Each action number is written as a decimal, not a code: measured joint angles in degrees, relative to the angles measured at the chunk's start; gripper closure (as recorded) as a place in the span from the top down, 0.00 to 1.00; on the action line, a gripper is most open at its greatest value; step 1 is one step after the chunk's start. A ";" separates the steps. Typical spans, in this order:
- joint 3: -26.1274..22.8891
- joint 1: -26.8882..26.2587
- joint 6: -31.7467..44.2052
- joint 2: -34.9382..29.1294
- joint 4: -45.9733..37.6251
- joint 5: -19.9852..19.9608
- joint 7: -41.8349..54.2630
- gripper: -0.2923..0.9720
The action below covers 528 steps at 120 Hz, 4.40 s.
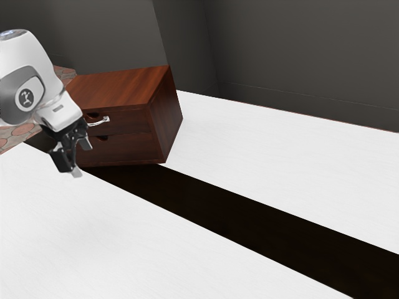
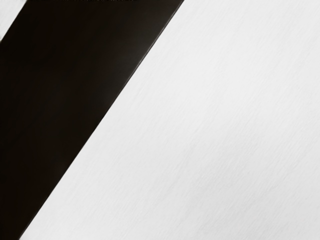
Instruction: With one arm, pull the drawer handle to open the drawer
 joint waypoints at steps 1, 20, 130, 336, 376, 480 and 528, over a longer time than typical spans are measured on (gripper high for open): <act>0.00 0.00 0.02 0.06 0.06 -0.04 0.17 0.77; 1.06 0.04 0.42 0.41 0.51 -0.39 2.42 0.77; 4.74 -1.81 6.23 7.96 7.00 -0.22 3.54 0.77; 5.17 2.95 14.22 25.25 22.71 -4.34 -1.10 0.68; 5.31 3.05 10.08 24.55 22.70 -4.59 -0.89 0.65; 6.78 1.70 2.19 14.23 12.71 -2.33 1.01 0.60; 6.71 0.58 5.86 7.70 5.56 0.50 0.36 0.61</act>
